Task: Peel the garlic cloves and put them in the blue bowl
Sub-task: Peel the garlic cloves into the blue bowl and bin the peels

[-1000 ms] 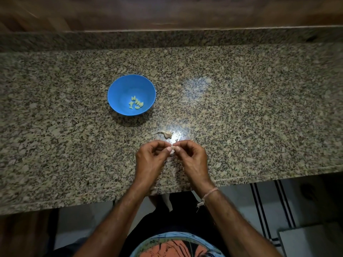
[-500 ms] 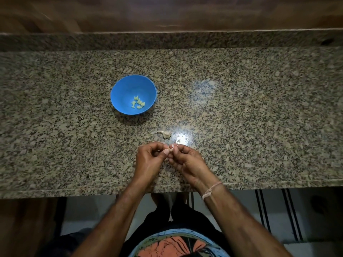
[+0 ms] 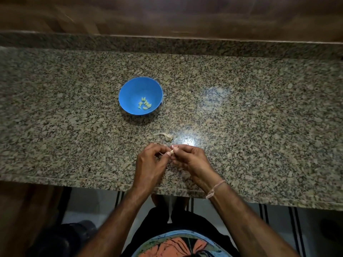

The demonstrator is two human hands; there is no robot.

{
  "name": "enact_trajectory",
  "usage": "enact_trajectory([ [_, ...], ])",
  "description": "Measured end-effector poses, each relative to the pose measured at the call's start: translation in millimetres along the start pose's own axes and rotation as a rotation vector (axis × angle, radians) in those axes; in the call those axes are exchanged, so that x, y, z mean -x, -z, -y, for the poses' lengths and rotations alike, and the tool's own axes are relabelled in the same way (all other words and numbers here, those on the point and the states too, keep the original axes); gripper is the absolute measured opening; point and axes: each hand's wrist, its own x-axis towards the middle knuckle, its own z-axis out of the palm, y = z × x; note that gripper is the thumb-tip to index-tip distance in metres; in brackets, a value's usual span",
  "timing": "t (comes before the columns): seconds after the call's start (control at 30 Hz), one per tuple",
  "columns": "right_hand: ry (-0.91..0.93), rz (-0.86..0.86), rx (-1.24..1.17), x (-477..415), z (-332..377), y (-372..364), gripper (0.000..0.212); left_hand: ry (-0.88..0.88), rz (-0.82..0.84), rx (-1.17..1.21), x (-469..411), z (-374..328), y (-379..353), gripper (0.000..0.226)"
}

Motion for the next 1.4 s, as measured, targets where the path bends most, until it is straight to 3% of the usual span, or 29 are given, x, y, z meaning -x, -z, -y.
enact_trajectory([
  [0.4, 0.047, -0.043, 0.111, 2, -3, 7, 0.014, -0.004, 0.026, 0.023, 2, 2, -5, 0.006],
  [0.73, -0.048, 0.011, 0.001, 1, 4, 5, 0.012, -0.08, -0.037, -0.202, 0, 0, -15, 0.007],
  [0.97, -0.179, 0.029, -0.063, -9, 0, 16, 0.023, 0.016, -0.058, -0.116, -13, 7, -12, 0.003],
  [1.17, -0.193, -0.016, -0.154, -14, -3, 19, 0.023, 0.12, -0.055, -0.188, -27, 19, -16, 0.006],
  [1.4, -0.102, -0.038, -0.231, -17, -6, 14, 0.028, 0.288, -0.003, 0.11, -11, 15, -26, 0.014],
])
